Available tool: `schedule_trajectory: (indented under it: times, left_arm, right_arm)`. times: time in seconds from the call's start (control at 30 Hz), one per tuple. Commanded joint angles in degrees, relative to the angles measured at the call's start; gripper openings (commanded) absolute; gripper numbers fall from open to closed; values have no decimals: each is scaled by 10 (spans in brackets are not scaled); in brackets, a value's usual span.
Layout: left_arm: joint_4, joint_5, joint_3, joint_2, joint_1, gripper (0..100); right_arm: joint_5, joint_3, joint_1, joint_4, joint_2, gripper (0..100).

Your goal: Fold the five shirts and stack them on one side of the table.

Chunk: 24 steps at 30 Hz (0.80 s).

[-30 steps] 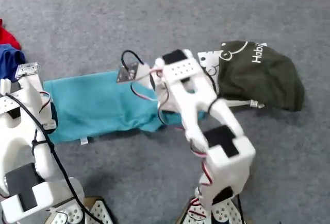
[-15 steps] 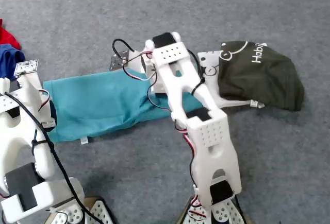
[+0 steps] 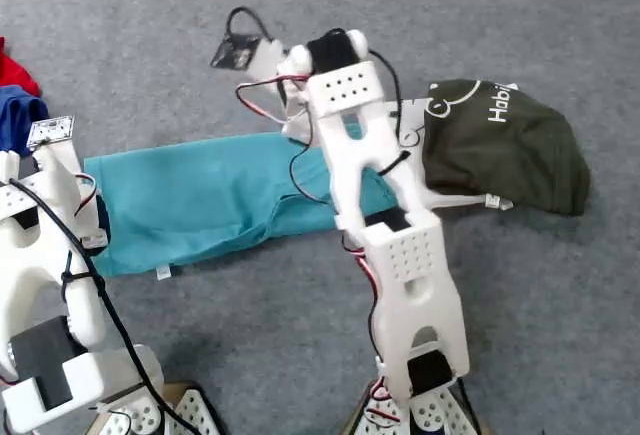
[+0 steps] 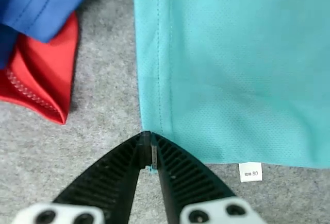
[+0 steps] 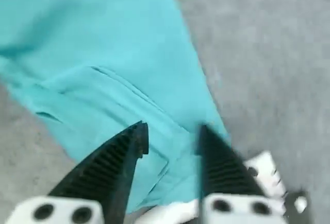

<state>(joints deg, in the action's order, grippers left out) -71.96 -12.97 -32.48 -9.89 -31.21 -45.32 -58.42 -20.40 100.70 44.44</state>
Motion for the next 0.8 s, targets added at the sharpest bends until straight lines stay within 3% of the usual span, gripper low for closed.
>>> schedule_trajectory:
  times: [0.0,0.2,0.4,0.57,0.77]
  left_arm:
    - [2,-3,21,-23,-4,29]
    - [1,0,20,-23,-5,29]
    - [1,0,24,-23,-1,29]
    - [1,0,22,-23,-5,29]
    - [1,1,20,-23,-6,29]
  right_arm:
    - [38,76,7,6,-99,23]
    - [35,371,0,-16,-256,14]
    - [36,559,-4,-178,-271,15]
    - [40,576,-4,-278,-227,15]
    - [40,507,-2,-283,-206,15]
